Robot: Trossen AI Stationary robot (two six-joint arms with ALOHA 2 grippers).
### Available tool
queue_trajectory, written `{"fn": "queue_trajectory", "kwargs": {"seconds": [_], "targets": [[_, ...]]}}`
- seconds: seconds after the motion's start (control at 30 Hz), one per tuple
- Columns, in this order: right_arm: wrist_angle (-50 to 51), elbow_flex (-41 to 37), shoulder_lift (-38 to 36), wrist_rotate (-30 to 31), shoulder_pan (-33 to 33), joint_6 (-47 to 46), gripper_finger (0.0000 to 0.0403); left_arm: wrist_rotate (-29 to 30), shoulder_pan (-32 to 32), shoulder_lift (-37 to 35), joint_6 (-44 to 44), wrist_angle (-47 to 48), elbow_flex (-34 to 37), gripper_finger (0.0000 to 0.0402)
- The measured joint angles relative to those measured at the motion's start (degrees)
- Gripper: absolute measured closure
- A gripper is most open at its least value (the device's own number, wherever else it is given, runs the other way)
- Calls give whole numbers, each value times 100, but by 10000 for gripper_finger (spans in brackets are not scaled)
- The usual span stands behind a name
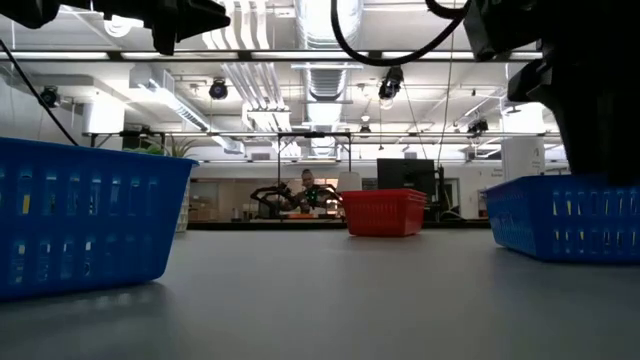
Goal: Stack baskets by color
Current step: Stack the middle blue bin on the right blue bin
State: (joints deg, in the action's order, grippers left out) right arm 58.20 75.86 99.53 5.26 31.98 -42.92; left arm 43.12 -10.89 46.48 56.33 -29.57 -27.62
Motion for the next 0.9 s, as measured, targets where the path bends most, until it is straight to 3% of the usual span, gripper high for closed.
{"fn": "queue_trajectory", "kwargs": {"seconds": [0.47,0.73,0.9], "targets": [[-199,-284,2,335,-4,42,313,6,1,0,3,2,0,272],[-326,-294,2,378,-12,283,387,8,1,0,3,3,0,272],[-263,-61,0,382,-12,360,392,8,-1,0,5,3,0,272]]}}
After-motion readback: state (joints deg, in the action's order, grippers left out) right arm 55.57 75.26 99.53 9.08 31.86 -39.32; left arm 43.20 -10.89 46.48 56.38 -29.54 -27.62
